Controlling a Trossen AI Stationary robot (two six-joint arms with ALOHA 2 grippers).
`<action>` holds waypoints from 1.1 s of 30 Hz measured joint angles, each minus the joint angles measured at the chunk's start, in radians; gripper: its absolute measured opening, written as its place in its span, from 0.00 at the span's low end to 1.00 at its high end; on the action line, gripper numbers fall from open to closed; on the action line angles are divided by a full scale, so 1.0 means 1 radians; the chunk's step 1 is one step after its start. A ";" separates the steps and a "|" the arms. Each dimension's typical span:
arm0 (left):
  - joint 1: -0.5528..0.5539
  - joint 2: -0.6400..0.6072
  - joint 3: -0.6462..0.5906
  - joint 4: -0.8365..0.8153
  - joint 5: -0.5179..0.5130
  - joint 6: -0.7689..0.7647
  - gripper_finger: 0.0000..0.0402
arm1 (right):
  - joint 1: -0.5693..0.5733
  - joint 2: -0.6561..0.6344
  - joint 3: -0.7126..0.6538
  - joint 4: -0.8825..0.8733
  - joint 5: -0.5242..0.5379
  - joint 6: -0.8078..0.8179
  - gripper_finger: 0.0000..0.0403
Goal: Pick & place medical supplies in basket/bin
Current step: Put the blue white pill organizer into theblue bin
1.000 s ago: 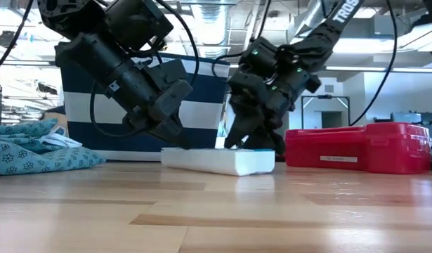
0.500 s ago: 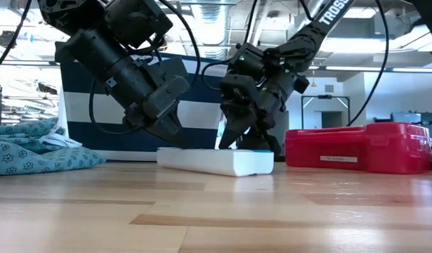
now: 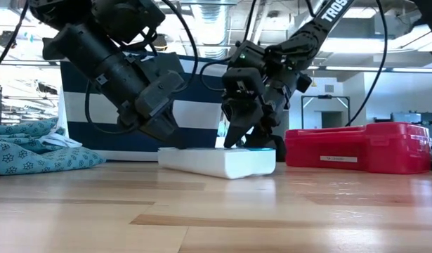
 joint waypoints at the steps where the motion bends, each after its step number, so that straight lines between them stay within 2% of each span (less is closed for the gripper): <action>1: -0.004 0.000 0.000 -0.002 -0.001 -0.008 0.00 | 0.004 0.000 0.000 0.000 0.000 0.007 0.50; 24: -0.066 0.000 -0.003 -0.023 -0.038 -0.056 0.00 | 0.064 0.000 -0.002 0.103 -0.028 0.133 0.50; 33: -0.065 0.010 -0.008 0.039 -0.014 -0.032 0.00 | 0.093 -0.001 0.000 0.162 -0.011 0.140 0.50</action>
